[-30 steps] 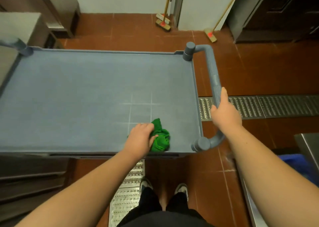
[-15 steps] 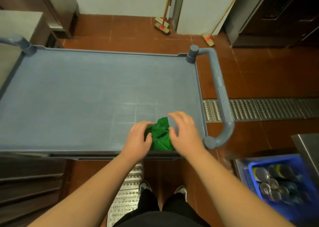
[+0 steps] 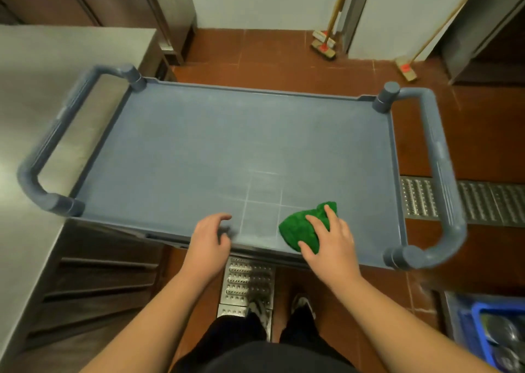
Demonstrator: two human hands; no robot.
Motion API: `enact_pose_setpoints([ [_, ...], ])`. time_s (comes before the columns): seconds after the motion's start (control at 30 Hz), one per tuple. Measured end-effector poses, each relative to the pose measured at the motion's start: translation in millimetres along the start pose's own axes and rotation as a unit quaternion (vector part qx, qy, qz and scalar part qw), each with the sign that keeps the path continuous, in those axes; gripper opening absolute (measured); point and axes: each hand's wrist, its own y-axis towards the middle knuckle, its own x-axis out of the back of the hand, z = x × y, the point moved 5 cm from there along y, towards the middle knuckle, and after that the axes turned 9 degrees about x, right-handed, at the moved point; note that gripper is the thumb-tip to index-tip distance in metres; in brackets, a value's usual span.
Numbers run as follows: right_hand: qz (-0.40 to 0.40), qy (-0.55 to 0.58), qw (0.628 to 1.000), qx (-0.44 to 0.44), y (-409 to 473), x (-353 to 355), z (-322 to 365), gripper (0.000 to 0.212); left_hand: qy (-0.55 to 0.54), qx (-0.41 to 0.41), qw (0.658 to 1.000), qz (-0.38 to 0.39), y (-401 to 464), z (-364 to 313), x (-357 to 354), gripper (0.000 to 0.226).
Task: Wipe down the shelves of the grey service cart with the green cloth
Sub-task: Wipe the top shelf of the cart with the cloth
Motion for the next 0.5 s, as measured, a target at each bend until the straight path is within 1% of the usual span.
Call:
enact_pose_setpoints([
  [0.1,-0.027,0.026,0.999,0.0,9,-9,20,0.045,-0.003,0.012,0.999,-0.03,11,34,37,0.04],
  [0.2,-0.037,0.03,0.999,0.027,27,-29,69,0.041,0.005,0.008,1.0,-0.029,33,69,69,0.039],
  [0.27,-0.03,0.024,0.999,0.037,43,-48,111,0.043,0.005,0.005,1.0,-0.029,49,93,93,0.039],
  [0.37,-0.03,0.017,0.999,0.039,65,-76,180,0.047,-0.026,0.019,0.999,-0.035,70,133,134,0.039],
  [0.5,-0.008,-0.001,0.999,0.037,92,-109,261,0.058,-0.036,-0.006,0.999,-0.016,87,172,185,0.039],
])
